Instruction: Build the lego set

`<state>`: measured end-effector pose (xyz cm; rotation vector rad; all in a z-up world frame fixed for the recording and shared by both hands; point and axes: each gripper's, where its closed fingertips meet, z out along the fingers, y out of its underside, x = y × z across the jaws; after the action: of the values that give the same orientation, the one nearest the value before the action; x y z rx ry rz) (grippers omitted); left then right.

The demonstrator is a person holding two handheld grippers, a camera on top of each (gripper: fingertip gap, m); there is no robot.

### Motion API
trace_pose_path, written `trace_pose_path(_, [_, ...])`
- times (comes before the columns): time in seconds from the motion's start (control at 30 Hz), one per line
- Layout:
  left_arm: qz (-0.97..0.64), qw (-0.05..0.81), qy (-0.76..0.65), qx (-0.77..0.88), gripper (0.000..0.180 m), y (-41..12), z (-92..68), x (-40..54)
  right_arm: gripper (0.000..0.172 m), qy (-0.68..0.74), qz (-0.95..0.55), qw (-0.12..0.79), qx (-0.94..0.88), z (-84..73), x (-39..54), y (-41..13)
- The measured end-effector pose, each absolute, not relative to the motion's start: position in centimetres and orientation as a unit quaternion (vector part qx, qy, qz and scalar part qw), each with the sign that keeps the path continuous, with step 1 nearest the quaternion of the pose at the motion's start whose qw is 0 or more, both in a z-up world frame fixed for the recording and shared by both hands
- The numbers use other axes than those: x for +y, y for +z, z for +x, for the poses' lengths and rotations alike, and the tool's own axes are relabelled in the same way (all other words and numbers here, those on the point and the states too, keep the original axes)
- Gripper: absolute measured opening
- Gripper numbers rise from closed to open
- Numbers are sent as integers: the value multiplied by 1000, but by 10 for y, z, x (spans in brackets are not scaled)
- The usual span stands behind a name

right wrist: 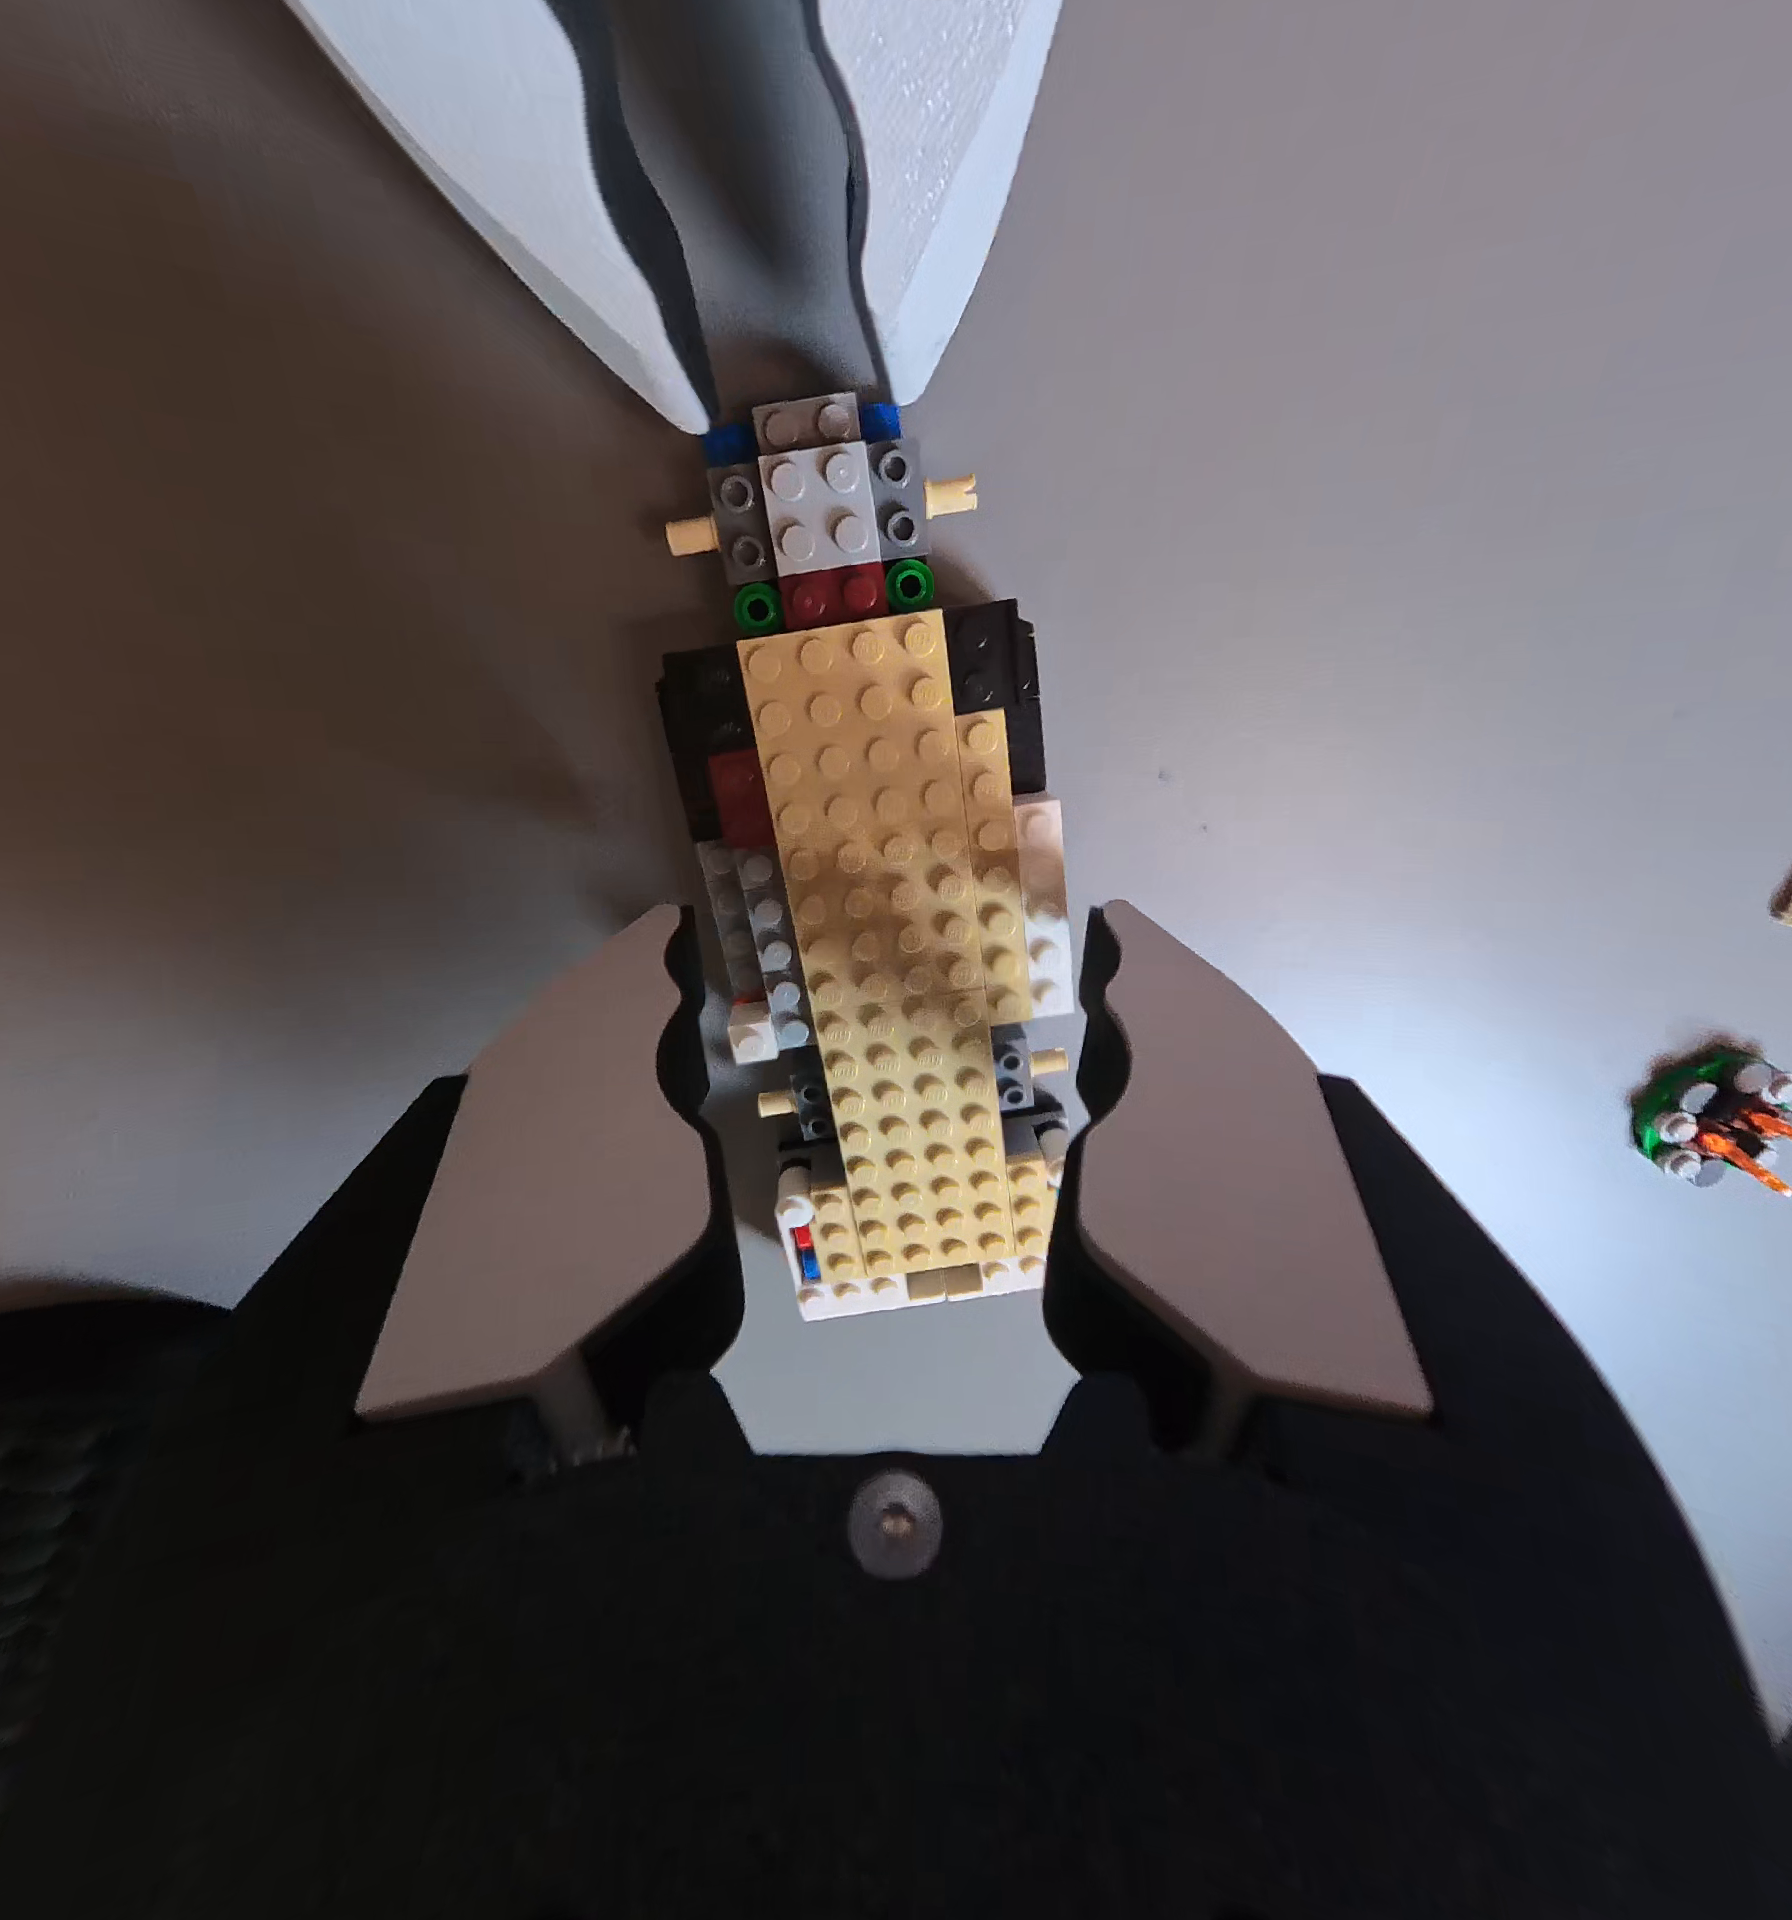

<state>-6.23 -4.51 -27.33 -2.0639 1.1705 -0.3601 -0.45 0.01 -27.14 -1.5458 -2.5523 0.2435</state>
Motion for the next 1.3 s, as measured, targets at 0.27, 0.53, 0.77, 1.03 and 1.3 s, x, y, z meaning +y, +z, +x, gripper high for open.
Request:
trace_pose_path(0.27, [-806, 344, -144, 460, 16, -279, -59, -43, 70, 117, -542, 113, -825, 16, -3, -266])
trace_pose_path(0.53, [-812, 330, -140, 460, 16, -280, -58, -43, 67, 163, -566, 163, -791, 33, -12, -262])
trace_pose_path(0.77, [-817, 322, -126, 462, 16, -280, -58, -44, 69, 168, -540, 195, -802, 17, -8, -258])
trace_pose_path(1.03, [-831, 305, -123, 449, 30, -281, -67, -50, 75, 126, -504, 175, -836, 2, 9, -272])
trace_pose_path(1.3, [-830, 305, -137, 447, 29, -285, -62, -48, 65, 115, -464, 132, -869, -3, 5, -277])
